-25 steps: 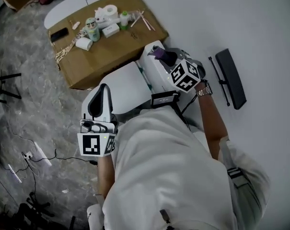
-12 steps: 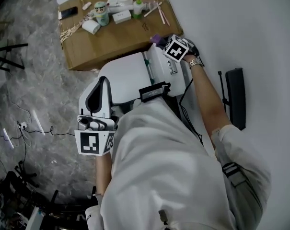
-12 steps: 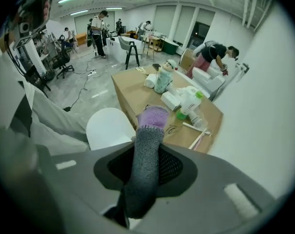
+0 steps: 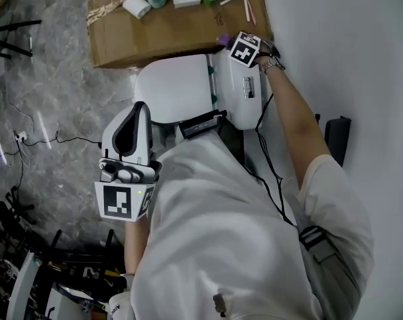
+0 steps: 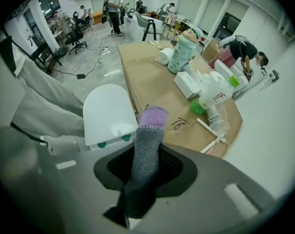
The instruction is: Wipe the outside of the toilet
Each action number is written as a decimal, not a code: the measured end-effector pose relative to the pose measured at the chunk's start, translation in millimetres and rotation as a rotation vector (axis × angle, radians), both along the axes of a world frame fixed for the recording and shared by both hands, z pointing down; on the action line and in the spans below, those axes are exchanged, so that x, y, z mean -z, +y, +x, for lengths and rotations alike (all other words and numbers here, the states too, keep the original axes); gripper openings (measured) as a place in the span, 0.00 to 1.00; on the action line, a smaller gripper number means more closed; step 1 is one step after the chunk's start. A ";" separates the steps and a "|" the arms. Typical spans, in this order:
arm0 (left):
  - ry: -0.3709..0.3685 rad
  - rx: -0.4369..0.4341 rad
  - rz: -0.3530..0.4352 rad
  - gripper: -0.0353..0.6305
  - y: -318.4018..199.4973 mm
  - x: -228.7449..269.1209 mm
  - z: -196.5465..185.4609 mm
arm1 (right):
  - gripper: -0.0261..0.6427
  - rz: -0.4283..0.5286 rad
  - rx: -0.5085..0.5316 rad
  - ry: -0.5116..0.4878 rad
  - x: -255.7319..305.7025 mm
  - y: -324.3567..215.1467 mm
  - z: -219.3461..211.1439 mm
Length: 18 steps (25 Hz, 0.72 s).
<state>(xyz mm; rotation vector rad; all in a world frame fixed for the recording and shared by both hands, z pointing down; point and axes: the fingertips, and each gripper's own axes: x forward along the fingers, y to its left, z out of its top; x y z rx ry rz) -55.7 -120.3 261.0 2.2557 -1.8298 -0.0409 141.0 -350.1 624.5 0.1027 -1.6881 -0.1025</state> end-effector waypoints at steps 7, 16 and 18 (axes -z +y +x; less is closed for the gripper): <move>0.006 0.003 -0.023 0.06 5.8 -8.1 -6.2 | 0.20 0.053 0.030 0.052 -27.2 13.0 3.2; 0.042 -0.033 -0.014 0.06 11.7 -13.8 -2.2 | 0.19 0.043 -0.009 0.055 -34.6 47.2 2.2; 0.043 -0.052 -0.012 0.06 13.3 -13.3 1.3 | 0.19 0.033 0.010 0.070 -37.2 60.5 -0.3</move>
